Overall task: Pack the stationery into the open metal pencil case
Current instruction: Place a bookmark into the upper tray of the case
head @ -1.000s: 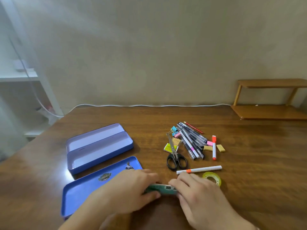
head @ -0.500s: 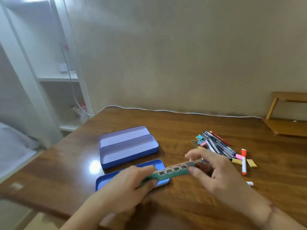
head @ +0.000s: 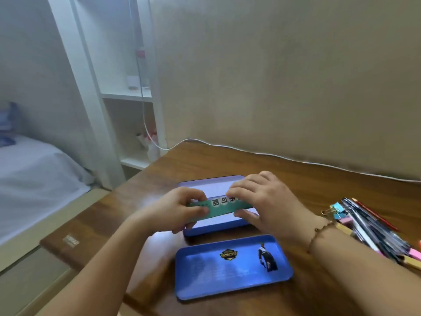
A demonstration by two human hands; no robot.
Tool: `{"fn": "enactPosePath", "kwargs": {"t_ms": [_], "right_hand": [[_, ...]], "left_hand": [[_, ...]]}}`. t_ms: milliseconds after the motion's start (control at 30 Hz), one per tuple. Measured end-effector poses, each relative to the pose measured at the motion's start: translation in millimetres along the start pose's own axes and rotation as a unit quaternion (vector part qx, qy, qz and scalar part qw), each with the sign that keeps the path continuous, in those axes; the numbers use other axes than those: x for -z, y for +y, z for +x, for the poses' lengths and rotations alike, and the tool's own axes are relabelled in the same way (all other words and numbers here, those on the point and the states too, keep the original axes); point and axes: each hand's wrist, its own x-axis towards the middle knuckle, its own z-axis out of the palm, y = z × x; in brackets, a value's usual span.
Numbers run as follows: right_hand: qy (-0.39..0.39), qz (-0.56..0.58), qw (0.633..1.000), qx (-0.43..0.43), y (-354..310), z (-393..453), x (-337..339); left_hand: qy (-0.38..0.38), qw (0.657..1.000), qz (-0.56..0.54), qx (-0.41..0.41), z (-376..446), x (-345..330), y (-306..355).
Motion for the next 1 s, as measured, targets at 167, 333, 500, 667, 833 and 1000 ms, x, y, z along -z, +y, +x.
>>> {"fn": "enactPosePath", "kwargs": {"t_ms": [167, 333, 500, 667, 833, 1000], "right_hand": [[-0.017, -0.038, 0.995, 0.094, 12, 20, -19], [-0.077, 0.014, 0.997, -0.005, 23, 21, -23], [-0.183, -0.009, 0.976, -0.118, 30, 22, -23], [-0.215, -0.01, 0.972, -0.092, 17, 36, -37], [-0.175, 0.022, 0.98, -0.088, 15, 36, -49], [-0.164, 0.017, 0.98, -0.111, 19, 33, -48]], "left_hand": [[-0.025, 0.998, -0.038, 0.041, 22, 10, -10], [0.106, 0.994, 0.015, -0.012, 34, 9, -25], [0.277, 0.957, 0.077, -0.028, 33, -2, -64], [0.187, 0.98, 0.043, -0.05, 30, -6, -75], [0.177, 0.982, 0.056, -0.03, 30, -14, -71], [0.171, 0.984, 0.053, -0.009, 29, -13, -65]]}}
